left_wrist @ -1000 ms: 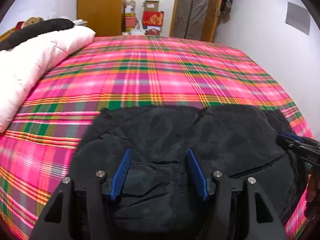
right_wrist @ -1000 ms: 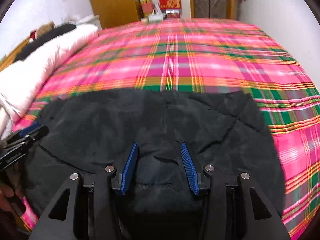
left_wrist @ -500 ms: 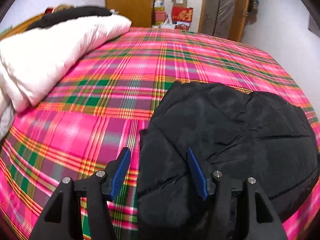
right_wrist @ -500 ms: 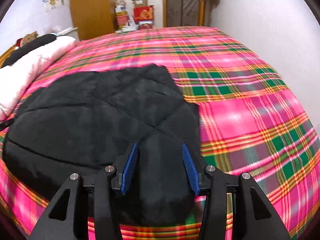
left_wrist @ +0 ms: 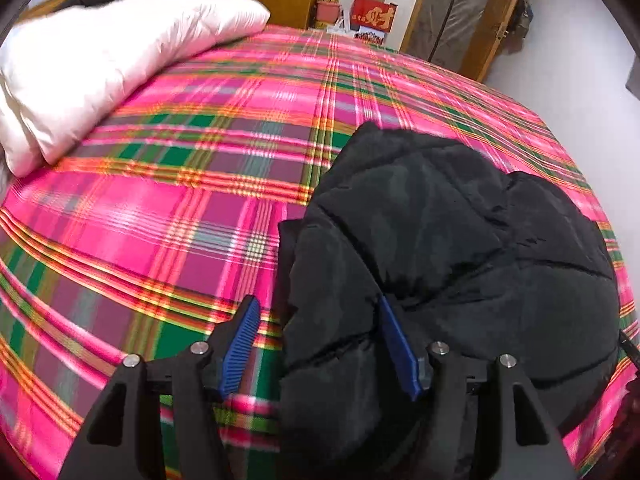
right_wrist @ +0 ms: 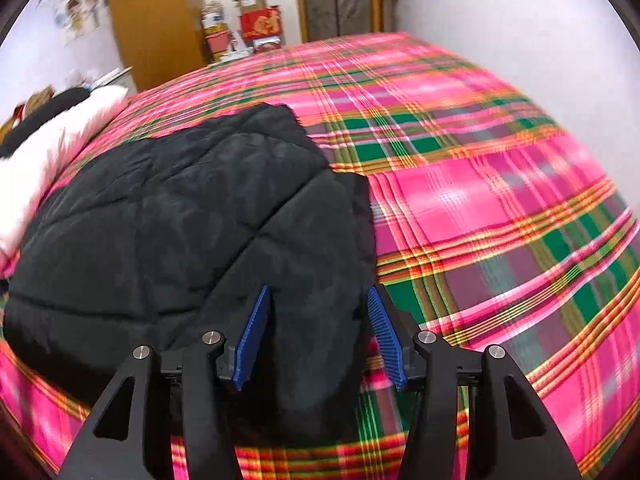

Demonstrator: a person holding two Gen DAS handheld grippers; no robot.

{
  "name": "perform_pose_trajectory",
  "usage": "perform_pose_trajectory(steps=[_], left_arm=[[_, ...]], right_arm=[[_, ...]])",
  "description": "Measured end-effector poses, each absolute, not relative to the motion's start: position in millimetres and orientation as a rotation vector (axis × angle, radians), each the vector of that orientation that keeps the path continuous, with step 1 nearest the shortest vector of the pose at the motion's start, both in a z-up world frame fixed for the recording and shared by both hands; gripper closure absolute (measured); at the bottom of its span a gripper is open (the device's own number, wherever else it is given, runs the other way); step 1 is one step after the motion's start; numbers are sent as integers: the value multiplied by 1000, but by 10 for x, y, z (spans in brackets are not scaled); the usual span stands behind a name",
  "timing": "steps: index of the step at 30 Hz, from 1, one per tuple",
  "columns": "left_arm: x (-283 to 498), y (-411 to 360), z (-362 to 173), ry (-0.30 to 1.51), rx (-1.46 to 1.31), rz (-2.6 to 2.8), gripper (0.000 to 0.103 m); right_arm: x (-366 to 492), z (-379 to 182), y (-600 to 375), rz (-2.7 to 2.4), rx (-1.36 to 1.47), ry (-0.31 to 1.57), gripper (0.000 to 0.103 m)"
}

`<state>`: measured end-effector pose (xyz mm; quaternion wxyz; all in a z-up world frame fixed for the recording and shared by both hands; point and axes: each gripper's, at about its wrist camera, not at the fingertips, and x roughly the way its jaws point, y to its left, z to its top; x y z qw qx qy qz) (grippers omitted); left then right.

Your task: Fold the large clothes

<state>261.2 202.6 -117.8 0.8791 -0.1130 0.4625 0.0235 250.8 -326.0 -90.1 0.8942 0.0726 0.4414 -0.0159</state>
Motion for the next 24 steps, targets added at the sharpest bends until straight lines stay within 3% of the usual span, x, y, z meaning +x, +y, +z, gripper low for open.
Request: perform_pose_trajectory(steps=[6, 10, 13, 17, 24], left_arm=[[2655, 2229, -1407, 995, -442, 9, 29], [2527, 2255, -1302, 993, -505, 12, 36], [2439, 2202, -1224, 960, -450, 4, 36], [2581, 2238, -1479, 1019, -517, -17, 28], [2752, 2178, -1670, 1020, -575, -58, 26]], right_arm=[[2594, -1010, -3401, 6, 234, 954, 49], [2429, -847, -3451, 24, 298, 937, 49], [2345, -902, -3473, 63, 318, 951, 49], [2453, -1123, -3527, 86, 371, 1003, 44], [2643, -1254, -3550, 114, 361, 1006, 41]])
